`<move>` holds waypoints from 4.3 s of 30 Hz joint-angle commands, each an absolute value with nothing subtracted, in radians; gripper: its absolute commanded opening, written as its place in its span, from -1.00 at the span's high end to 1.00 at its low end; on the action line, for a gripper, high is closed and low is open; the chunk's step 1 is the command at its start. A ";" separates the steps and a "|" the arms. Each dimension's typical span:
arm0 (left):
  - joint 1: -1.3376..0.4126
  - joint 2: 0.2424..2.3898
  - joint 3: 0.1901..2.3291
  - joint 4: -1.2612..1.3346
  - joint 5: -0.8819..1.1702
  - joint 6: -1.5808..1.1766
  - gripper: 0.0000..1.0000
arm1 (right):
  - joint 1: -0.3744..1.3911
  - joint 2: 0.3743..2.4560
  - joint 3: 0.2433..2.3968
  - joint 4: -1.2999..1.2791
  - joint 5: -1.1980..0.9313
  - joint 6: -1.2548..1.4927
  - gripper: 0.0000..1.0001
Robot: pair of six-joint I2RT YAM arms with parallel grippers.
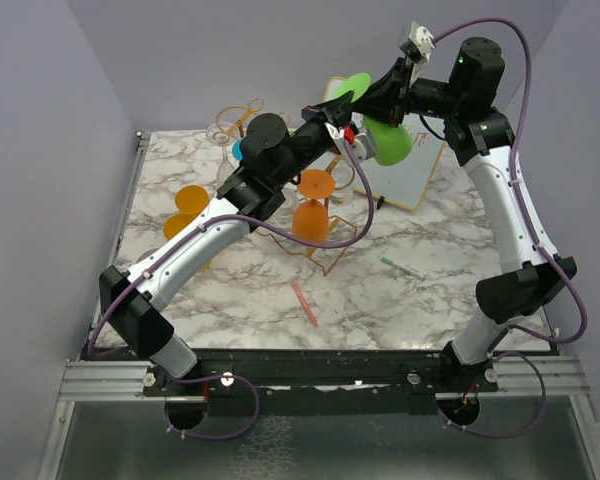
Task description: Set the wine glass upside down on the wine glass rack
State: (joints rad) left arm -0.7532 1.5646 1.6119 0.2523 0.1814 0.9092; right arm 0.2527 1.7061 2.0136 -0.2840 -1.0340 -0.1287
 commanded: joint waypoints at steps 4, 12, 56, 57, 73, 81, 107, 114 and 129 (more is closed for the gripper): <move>-0.775 1.558 1.639 0.290 0.211 0.892 0.92 | 0.259 1.729 2.015 -0.336 -0.912 -0.220 0.99; -0.775 1.549 1.652 0.283 0.104 0.630 -0.29 | 0.259 1.643 1.845 -0.052 -0.777 -0.177 0.99; -0.448 1.725 1.889 0.274 0.802 -1.125 0.54 | 0.259 1.496 1.437 0.736 -1.037 -0.006 0.99; -0.449 1.727 1.893 0.277 0.806 -1.128 0.68 | 0.259 1.499 1.440 0.730 -1.043 -0.009 0.99; -0.401 1.738 1.933 0.298 0.660 -1.191 1.00 | 0.259 1.391 1.318 0.632 -0.808 -0.043 -0.23; -0.360 1.770 1.864 0.266 0.592 -1.282 1.00 | 0.259 1.219 1.187 0.493 -0.647 -0.087 -0.24; -0.356 1.721 1.899 -0.215 0.441 -1.208 1.00 | 0.259 0.935 1.078 0.364 -0.581 -0.034 -0.26; -0.356 1.712 1.854 -0.211 0.487 -1.222 1.00 | 0.259 0.932 1.072 0.360 -0.568 -0.031 -0.26; -0.333 1.660 1.770 -0.188 0.480 -1.213 1.00 | 0.259 0.934 1.071 0.353 -0.561 -0.032 -0.26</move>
